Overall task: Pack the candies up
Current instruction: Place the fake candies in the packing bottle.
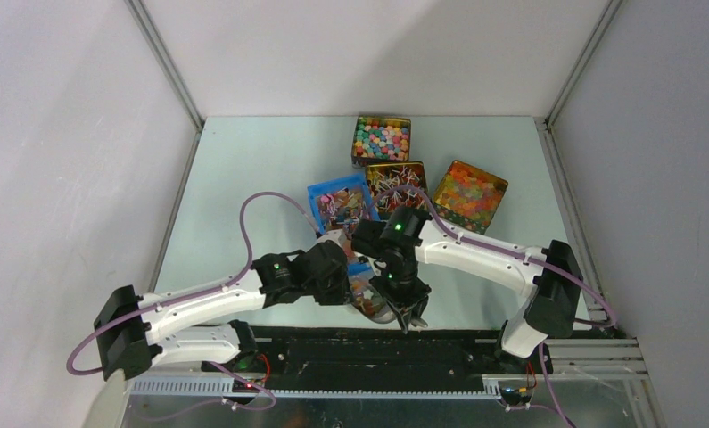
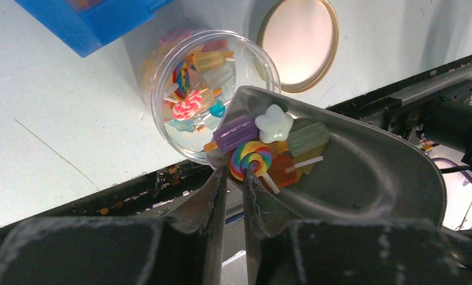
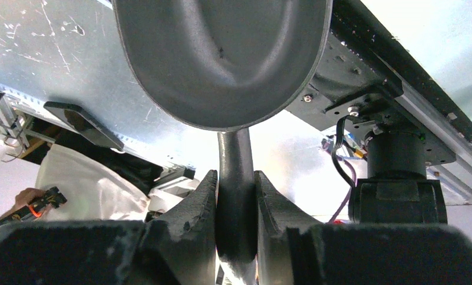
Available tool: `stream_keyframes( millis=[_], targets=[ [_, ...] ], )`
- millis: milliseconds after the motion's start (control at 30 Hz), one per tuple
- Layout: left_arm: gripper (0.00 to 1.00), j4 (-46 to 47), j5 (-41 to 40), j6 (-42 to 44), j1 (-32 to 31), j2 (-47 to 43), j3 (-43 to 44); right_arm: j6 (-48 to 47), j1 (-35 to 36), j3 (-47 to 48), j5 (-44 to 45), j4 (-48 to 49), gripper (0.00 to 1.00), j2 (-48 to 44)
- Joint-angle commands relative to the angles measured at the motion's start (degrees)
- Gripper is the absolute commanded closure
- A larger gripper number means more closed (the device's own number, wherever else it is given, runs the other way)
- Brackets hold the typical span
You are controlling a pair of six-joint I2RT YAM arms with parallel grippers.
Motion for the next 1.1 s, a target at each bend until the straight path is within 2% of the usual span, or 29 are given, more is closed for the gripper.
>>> stream_keyframes(
  millis=[0,367,767,967,1067],
  targets=[
    [0.78,0.55,-0.92,1.07,-0.36,-0.67,2.3,-1.05,0.85,0.41,-1.24,-0.54,1.0,1.02],
    [0.77,0.27,-1.45,1.28,-0.36,-1.51,2.4,-1.28,0.7,1.67,-0.4,-1.89,1.0,1.82],
    [0.62,-1.39,-3.43,1.14,-0.36,-2.77,2.8,-1.41,0.7,2.26,-0.46,-3.26,1.0,1.31],
    [0.5,-1.39,-3.71,1.28,-0.36,-2.91,3.0,-1.2,0.7,2.24,-0.5,-3.66,1.0,0.68],
    [0.49,-1.55,-3.54,1.5,-0.36,-2.75,3.38,-1.19,0.65,2.68,-0.63,-4.3,1.0,0.58]
  ],
)
